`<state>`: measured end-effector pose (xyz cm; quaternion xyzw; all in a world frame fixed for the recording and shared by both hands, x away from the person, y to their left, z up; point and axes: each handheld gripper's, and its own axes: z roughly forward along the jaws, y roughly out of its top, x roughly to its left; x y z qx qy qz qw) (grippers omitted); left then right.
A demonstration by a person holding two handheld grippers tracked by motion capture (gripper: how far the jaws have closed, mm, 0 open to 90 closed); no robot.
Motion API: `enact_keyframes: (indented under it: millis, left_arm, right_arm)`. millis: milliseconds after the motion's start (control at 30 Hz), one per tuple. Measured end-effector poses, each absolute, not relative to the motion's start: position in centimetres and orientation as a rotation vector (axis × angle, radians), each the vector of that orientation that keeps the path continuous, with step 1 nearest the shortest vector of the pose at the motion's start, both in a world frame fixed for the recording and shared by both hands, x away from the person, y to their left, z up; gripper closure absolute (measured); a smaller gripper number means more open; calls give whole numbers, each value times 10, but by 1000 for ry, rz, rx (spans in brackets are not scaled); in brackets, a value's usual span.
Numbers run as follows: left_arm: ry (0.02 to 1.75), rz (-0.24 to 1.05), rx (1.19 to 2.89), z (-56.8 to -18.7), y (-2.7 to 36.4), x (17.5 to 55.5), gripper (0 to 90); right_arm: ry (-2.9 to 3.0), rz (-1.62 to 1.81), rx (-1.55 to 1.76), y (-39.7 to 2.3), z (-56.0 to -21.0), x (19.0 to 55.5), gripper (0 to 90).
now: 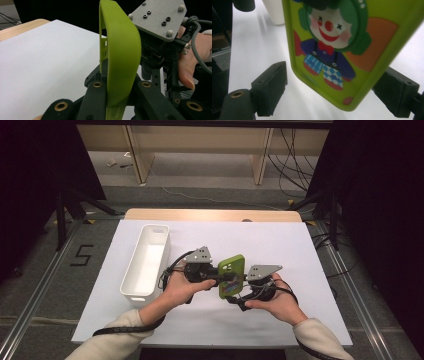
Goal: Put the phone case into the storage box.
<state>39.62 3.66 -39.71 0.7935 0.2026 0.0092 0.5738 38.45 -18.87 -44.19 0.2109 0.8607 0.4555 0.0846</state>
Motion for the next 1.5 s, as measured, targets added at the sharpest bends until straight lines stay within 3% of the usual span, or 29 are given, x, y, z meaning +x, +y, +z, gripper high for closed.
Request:
enact_keyframes:
  millis: [433,700,1000,1133,1233,1500]
  left_arm:
    - [445,1,1855,-398,36,396,825]
    - [438,6,1842,-397,37,397,826]
    - [451,31,1813,-399,40,400,808]
    - [447,36,1803,-400,40,400,743]
    - [440,47,1797,-398,39,399,700]
    - [480,104,1766,-397,37,399,526]
  right_arm:
    - [2578,1439,641,-192,-443,387,277]
    - [2559,1490,663,-194,-442,388,394]
    - [2615,1486,621,-198,-442,390,602]
    - [2633,1488,656,-201,-441,391,731]
    - [2632,1504,681,-202,-441,392,774]
    - [2627,1542,771,-199,-436,389,780]
